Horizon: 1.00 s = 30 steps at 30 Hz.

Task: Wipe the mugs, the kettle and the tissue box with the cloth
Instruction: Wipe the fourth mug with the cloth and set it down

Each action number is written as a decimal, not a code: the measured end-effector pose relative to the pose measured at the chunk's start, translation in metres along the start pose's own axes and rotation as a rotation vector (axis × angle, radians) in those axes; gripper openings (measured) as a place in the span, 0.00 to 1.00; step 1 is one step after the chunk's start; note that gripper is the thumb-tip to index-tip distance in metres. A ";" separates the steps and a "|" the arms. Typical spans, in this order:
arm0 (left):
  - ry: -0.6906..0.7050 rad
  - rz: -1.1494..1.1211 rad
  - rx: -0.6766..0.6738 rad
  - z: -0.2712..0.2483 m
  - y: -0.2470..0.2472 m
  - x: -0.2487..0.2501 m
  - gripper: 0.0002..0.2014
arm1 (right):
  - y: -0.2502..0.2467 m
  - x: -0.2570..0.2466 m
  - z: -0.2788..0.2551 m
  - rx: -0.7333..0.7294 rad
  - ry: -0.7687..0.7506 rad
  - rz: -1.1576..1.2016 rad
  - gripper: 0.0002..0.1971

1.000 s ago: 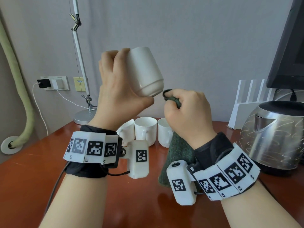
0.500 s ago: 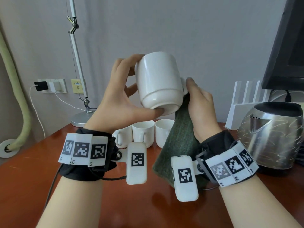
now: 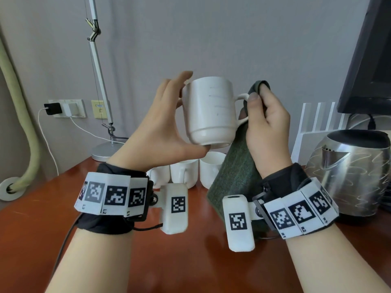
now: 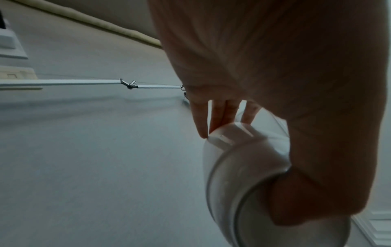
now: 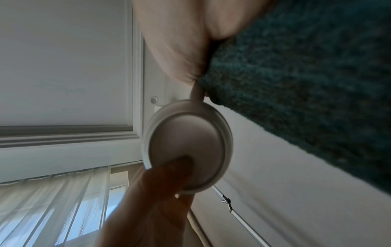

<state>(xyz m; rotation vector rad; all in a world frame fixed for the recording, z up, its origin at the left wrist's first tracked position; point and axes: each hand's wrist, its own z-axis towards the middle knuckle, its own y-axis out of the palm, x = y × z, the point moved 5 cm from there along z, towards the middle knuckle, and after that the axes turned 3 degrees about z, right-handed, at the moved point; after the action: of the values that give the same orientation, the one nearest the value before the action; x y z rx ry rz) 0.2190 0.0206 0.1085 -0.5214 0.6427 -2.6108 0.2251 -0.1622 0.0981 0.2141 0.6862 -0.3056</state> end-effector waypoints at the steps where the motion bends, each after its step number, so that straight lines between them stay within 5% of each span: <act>1: 0.016 0.018 0.006 0.000 -0.001 0.001 0.49 | -0.001 -0.002 -0.001 0.005 -0.013 0.000 0.14; 7: 0.050 0.120 0.194 0.002 -0.016 0.004 0.45 | -0.007 -0.024 -0.007 0.039 -0.123 0.073 0.24; 11: -0.024 0.177 0.303 0.000 -0.026 -0.002 0.44 | 0.003 -0.042 -0.016 -0.086 -0.239 0.014 0.25; 17: -0.071 0.262 0.339 0.000 -0.031 -0.008 0.44 | 0.018 -0.035 -0.019 -0.299 -0.223 -0.110 0.24; 30: -0.095 0.239 0.376 -0.001 -0.039 -0.008 0.42 | 0.021 -0.024 -0.024 -0.258 -0.228 -0.012 0.26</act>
<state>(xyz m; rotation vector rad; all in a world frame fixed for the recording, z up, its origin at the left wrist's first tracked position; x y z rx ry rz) 0.2145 0.0566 0.1254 -0.4179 0.1620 -2.3824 0.2005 -0.1304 0.0977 -0.0705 0.4948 -0.2455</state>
